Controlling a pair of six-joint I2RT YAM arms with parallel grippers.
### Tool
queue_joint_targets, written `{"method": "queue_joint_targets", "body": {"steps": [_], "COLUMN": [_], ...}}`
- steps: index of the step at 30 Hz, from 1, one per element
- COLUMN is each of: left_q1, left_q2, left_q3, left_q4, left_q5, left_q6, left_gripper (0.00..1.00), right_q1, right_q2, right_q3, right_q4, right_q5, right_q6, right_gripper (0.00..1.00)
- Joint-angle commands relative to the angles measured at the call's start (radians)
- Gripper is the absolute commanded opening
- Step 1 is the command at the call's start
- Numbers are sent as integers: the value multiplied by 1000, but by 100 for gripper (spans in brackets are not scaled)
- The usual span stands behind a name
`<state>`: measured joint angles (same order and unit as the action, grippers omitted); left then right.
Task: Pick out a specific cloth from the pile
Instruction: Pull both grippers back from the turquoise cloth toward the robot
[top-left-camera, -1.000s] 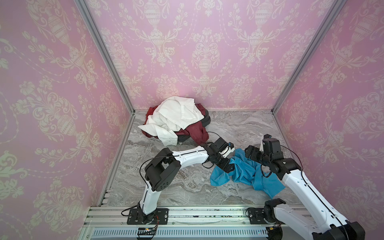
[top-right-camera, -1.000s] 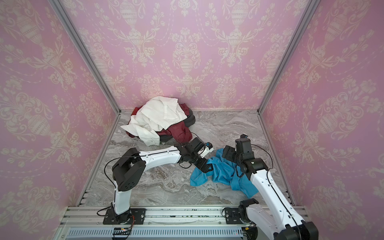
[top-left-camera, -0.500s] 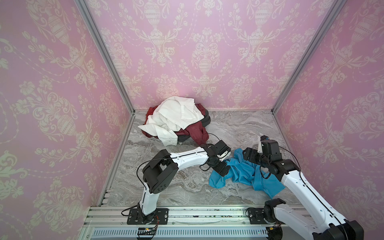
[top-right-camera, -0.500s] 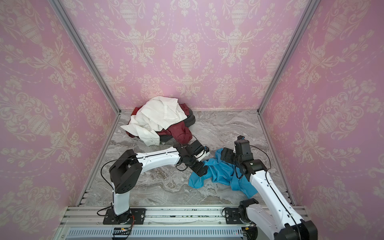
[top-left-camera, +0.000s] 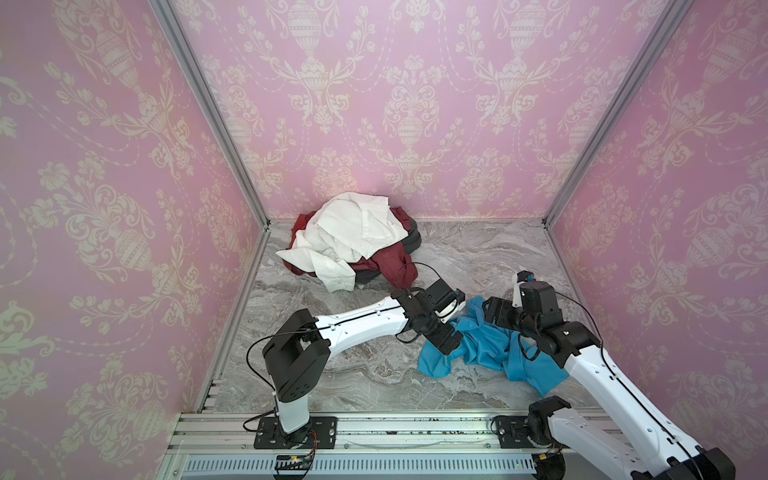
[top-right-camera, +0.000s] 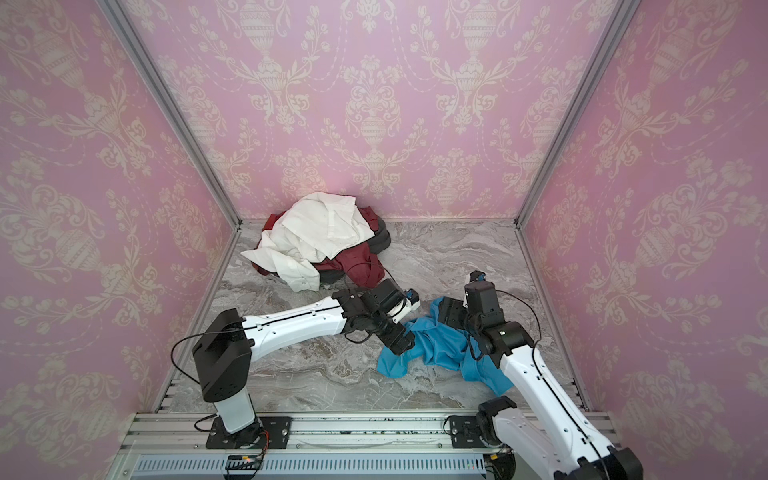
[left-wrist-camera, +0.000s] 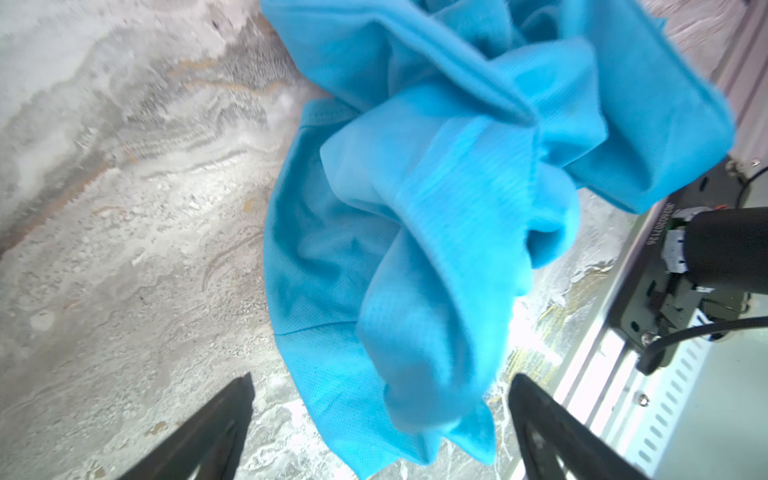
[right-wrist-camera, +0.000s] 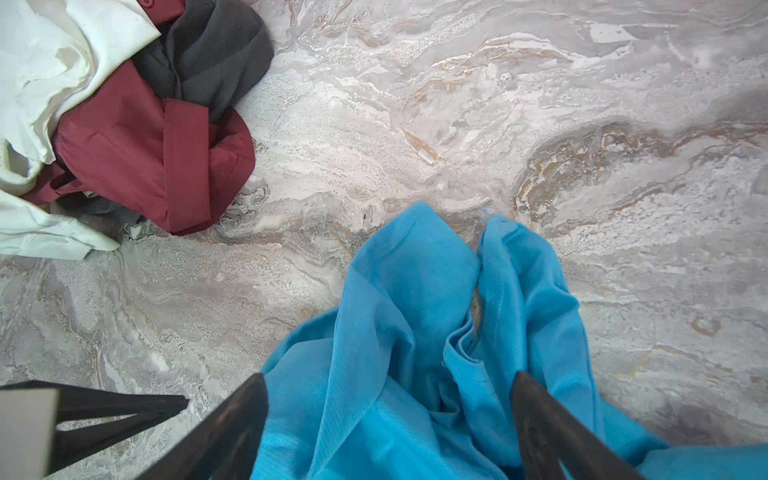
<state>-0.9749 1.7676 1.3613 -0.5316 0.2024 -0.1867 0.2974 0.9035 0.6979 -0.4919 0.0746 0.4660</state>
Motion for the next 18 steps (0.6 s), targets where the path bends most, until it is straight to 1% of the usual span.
{"method": "queue_joint_targets", "body": {"steps": [1,4,7,11,13,16,18], "left_q1": [0,32,96,192,228,265,276], "left_q2": [-65,-142,-249,-387,-437,-484,-492], "left_q3": [-43,-108,-235,-405,-465,-523,-541], "left_q4": [32,65,132,200,221,250,262], "left_q5": [9,50,78,76,71,72,69], "left_q6": [19,-17,-82,-164,-195,-225,-233], "left_gripper": [98,98,98,98,98,98,98], "right_q1": [79,139,217,336,406,504,559], "right_q2": [1,17,22,50,75,137,186], "right_q3": [17,23,24,34,50,69,69], "right_q4": [-41,-52,-61,-75,-85,-94,-94], "right_q5": [113,146,202,289,345,401,436], "right_q6": [-14,4,32,69,91,126,187], "right_gripper": [93,93,93,94,95,100,100]}}
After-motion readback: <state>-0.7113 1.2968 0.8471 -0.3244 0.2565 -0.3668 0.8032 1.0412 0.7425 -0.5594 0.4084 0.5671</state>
